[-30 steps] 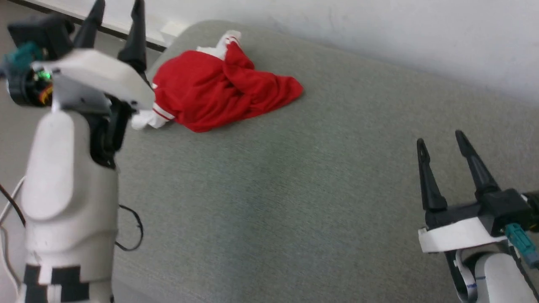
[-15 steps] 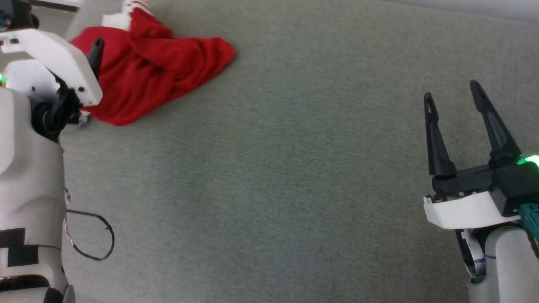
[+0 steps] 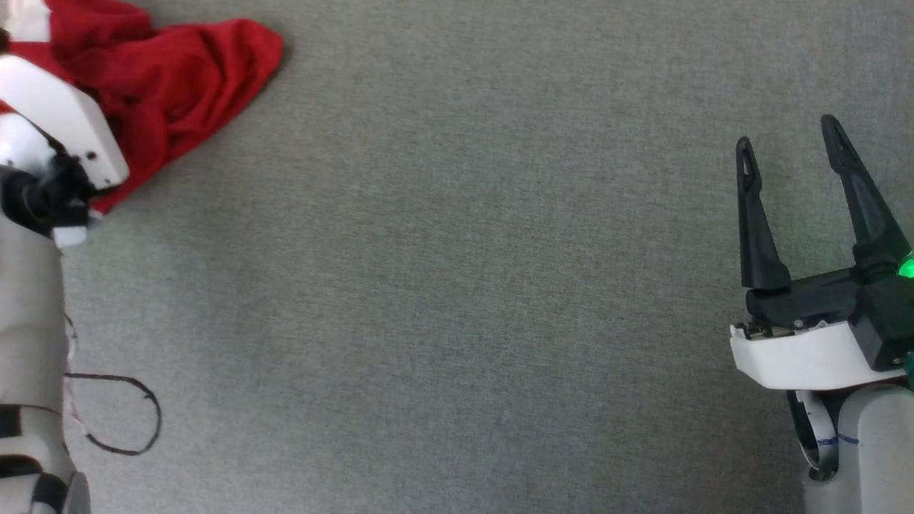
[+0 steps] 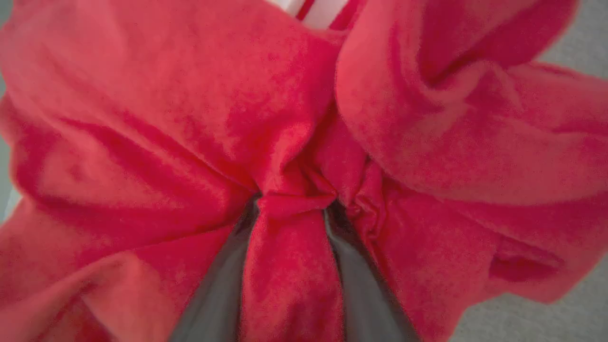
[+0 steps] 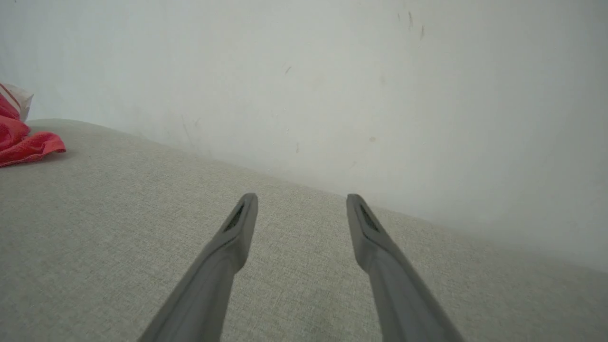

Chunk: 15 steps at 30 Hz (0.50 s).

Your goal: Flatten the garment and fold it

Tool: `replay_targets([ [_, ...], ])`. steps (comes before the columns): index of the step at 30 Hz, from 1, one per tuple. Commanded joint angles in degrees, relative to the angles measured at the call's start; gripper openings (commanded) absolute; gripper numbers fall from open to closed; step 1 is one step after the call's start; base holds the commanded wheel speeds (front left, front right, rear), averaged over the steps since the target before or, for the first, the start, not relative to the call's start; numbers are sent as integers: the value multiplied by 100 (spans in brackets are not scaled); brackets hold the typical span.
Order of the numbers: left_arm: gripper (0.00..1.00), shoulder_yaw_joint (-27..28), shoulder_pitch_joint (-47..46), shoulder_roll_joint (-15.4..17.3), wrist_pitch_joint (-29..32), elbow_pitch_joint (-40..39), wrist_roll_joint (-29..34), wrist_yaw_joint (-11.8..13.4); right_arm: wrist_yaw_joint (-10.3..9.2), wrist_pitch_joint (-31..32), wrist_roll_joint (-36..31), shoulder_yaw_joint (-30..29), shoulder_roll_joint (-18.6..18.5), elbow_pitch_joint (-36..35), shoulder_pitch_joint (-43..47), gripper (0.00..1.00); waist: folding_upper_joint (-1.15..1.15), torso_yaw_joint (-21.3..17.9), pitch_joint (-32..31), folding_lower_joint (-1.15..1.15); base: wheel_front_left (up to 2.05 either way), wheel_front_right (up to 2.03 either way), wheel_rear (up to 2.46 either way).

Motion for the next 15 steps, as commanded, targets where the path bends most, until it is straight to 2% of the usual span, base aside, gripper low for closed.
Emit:
replay_targets([
  [1,0,-10,5,-33,30,95,7,36,-5,14,-20,0,-6,-33,-109,100,0,-137,144,0,0,0,0],
  [8,0,66,-103,28,-300,79,-61,53,-5,-136,134,-40,-6,144,-171,100,0,-145,-122,0,0,0,0],
  [15,0,75,-213,144,-597,-183,-69,10,-5,-384,472,-72,-6,573,-118,100,0,-201,-883,0,0,0,0],
])
